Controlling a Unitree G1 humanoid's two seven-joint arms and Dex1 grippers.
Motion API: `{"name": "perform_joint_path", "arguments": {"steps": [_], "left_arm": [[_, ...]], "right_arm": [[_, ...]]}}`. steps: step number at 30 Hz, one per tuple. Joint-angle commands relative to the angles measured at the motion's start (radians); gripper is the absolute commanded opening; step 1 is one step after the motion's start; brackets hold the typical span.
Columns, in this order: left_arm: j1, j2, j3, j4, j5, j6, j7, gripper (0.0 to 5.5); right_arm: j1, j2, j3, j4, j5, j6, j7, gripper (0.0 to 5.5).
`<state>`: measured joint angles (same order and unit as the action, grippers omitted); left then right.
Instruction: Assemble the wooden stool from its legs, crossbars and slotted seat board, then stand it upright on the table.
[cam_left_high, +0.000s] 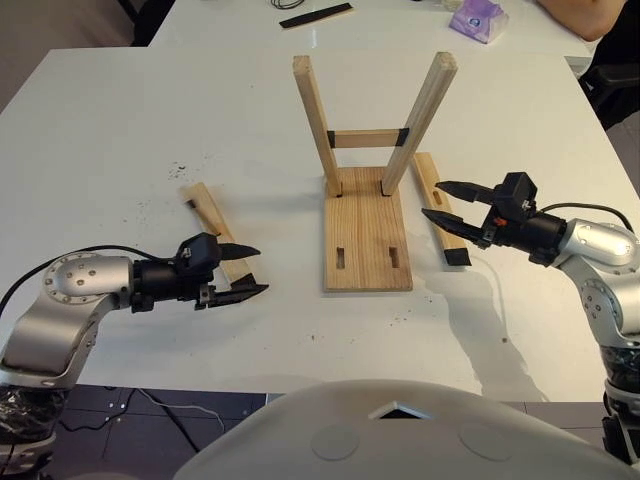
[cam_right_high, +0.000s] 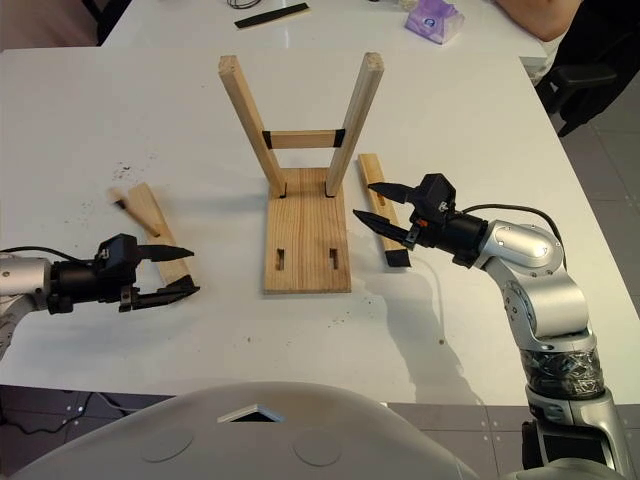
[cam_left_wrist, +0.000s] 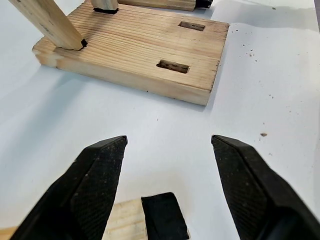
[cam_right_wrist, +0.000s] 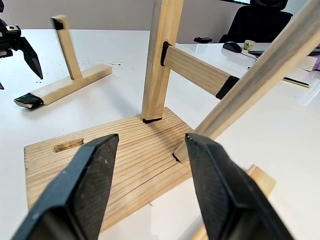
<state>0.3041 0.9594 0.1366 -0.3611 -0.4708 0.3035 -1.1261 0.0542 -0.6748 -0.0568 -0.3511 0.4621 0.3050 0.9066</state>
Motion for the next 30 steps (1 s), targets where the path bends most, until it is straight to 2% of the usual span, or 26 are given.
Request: {"name": "perform_joint_path", "arguments": {"steps": [1, 4, 7, 9, 14, 23, 30], "left_arm": [[0.019, -0.031, 0.054, -0.022, -0.003, 0.078, 0.096, 3.13], [0.025, -0.092, 0.001, -0.116, -0.012, 0.138, 0.181, 3.13], [-0.003, -0.144, -0.108, -0.174, 0.035, 0.183, 0.257, 3.13], [-0.026, -0.152, -0.156, -0.184, 0.057, 0.208, 0.278, 3.13], [-0.019, -0.113, -0.182, -0.153, 0.126, 0.257, 0.315, 3.13], [0.011, -0.027, -0.132, -0.173, 0.130, 0.309, 0.258, 3.13], [0.093, 0.101, -0.044, -0.058, 0.182, 0.211, 0.148, 3.13]], "right_arm": [[0.045, -0.007, -0.026, -0.032, -0.005, -0.001, -0.017, 2.43], [0.068, 0.005, -0.027, -0.041, -0.010, -0.003, -0.031, 2.43], [0.055, 0.012, -0.009, -0.038, -0.012, -0.001, -0.035, 2.43], [0.040, 0.013, 0.005, -0.033, -0.016, 0.001, -0.034, 2.43], [0.043, 0.007, 0.005, -0.023, -0.015, -0.002, -0.032, 2.43], [0.107, 0.024, -0.003, -0.059, -0.018, -0.007, -0.075, 2.43], [0.165, 0.029, -0.035, -0.118, -0.009, -0.005, -0.110, 2.43]]}}
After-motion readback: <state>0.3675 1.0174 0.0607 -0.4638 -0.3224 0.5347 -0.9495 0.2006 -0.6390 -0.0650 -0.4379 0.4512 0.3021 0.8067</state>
